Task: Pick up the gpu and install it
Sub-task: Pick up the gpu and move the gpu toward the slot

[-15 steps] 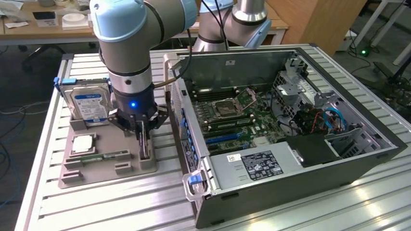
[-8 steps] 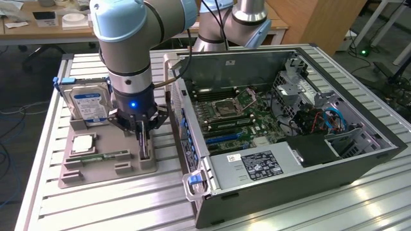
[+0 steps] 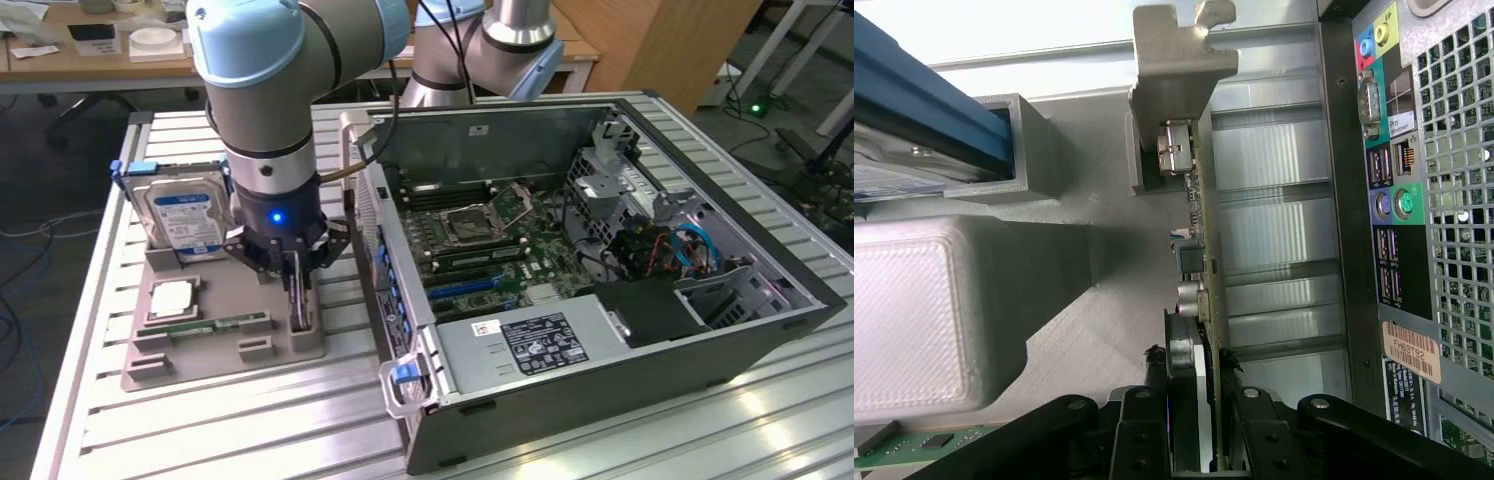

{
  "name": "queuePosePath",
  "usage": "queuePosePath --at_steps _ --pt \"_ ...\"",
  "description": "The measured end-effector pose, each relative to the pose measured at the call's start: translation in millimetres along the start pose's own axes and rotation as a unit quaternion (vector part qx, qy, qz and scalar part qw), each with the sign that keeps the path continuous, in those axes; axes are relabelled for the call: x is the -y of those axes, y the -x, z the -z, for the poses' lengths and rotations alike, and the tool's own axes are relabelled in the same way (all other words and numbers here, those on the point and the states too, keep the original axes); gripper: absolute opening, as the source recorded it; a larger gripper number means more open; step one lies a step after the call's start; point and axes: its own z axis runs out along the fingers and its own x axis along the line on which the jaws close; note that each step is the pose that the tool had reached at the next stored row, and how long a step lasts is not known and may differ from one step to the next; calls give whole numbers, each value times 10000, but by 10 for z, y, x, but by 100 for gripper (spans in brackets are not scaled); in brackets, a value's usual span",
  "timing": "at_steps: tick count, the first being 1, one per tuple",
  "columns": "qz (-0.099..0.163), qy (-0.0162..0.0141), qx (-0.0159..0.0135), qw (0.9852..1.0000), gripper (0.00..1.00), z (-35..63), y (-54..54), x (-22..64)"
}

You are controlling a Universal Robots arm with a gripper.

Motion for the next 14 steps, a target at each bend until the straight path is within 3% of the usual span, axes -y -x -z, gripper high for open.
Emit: queuePosePath --at_steps 11,14 --pt "0 0 0 10000 29 0 0 0" --pt "-1 0 -1 10000 29 55 0 -2"
